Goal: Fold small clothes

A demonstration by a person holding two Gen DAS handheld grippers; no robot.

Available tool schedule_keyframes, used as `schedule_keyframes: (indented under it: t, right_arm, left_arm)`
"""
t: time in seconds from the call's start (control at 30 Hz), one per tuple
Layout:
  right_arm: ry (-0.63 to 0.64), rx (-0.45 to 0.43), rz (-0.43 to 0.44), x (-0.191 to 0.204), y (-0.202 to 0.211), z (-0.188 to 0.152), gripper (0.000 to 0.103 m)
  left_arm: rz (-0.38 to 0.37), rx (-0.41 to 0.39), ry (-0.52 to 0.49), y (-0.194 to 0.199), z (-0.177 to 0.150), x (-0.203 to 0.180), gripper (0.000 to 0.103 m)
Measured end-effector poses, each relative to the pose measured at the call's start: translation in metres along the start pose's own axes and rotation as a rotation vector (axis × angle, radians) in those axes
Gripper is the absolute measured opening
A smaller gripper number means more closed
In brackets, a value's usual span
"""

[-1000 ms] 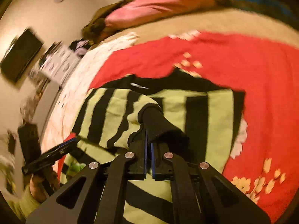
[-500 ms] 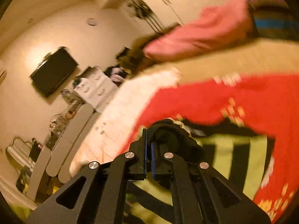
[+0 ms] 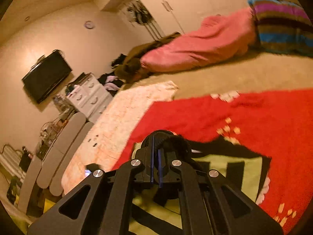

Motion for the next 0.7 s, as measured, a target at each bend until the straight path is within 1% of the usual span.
schedule_keyframes:
  t: [0.03, 0.07, 0.1, 0.13, 0.17, 0.23, 0.27, 0.3, 0.33, 0.37, 0.4, 0.43, 0.47, 0.5, 0.53, 0.57, 0.63, 0.7]
  right_arm:
    - [-0.008, 0.012, -0.014, -0.008, -0.004, -0.006, 0.003]
    - [-0.010, 0.027, -0.048, -0.020, -0.008, -0.013, 0.003]
    - [-0.002, 0.042, -0.080, -0.029, -0.011, -0.019, 0.003]
    - [0.002, 0.062, -0.122, -0.043, -0.014, -0.027, 0.003]
    - [-0.006, 0.077, -0.147, -0.054, -0.016, -0.034, 0.003]
    - [-0.023, 0.119, -0.205, -0.076, -0.022, -0.048, 0.003]
    - [-0.045, 0.154, -0.228, -0.091, -0.028, -0.061, 0.003]
    - [-0.055, 0.177, -0.233, -0.097, -0.033, -0.069, 0.003]
    - [-0.069, 0.203, -0.252, -0.107, -0.037, -0.080, 0.006]
    - [-0.089, 0.233, -0.282, -0.119, -0.042, -0.093, 0.011]
    - [-0.102, 0.252, -0.289, -0.126, -0.045, -0.101, 0.013]
    - [-0.123, 0.260, -0.303, -0.134, -0.044, -0.108, 0.020]
    - [-0.147, 0.248, -0.306, -0.139, -0.041, -0.111, 0.030]
    - [-0.174, 0.226, -0.289, -0.141, -0.036, -0.111, 0.033]
    - [-0.202, 0.198, -0.262, -0.142, -0.031, -0.110, 0.037]
    - [-0.237, 0.165, -0.219, -0.141, -0.025, -0.108, 0.040]
    - [-0.274, 0.134, -0.154, -0.138, -0.020, -0.108, 0.043]
    - [-0.264, 0.147, -0.111, -0.133, -0.023, -0.110, 0.044]
  left_arm:
    - [-0.023, 0.003, 0.006, 0.006, -0.003, 0.003, 0.077]
    - [-0.035, 0.002, -0.007, 0.013, -0.007, 0.003, 0.077]
    - [-0.037, 0.000, -0.018, 0.019, -0.011, 0.004, 0.078]
    - [-0.052, -0.005, -0.032, 0.028, -0.017, 0.002, 0.080]
    - [-0.063, -0.011, -0.037, 0.034, -0.020, 0.003, 0.081]
    - [-0.065, -0.013, -0.040, 0.045, -0.029, 0.005, 0.082]
    - [-0.064, -0.014, -0.039, 0.048, -0.030, 0.005, 0.082]
    - [-0.070, -0.021, -0.038, 0.052, -0.029, 0.002, 0.082]
    - [-0.081, -0.034, -0.040, 0.057, -0.025, -0.004, 0.082]
    - [-0.089, -0.050, -0.050, 0.063, -0.019, -0.012, 0.082]
    - [-0.093, -0.059, -0.058, 0.065, -0.011, -0.019, 0.082]
    - [-0.107, -0.075, -0.074, 0.071, -0.005, -0.029, 0.082]
    - [-0.129, -0.093, -0.096, 0.077, 0.004, -0.041, 0.083]
    - [-0.137, -0.099, -0.112, 0.079, 0.008, -0.050, 0.087]
    - [-0.132, -0.103, -0.135, 0.077, 0.015, -0.058, 0.087]
    - [-0.118, -0.105, -0.153, 0.073, 0.022, -0.064, 0.087]
    - [-0.116, -0.086, -0.176, 0.062, 0.030, -0.073, 0.087]
    - [-0.118, -0.067, -0.187, 0.050, 0.038, -0.081, 0.087]
Point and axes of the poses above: each gripper's, at about its wrist camera, not at the fingertips, and y roughly against the way its jaws point, x to its left, z to its top, the point moved 10 cm from there along -y, roughly the way its jaws point, and after that the axes turned 1 degree about x, right-handed, at the moved point
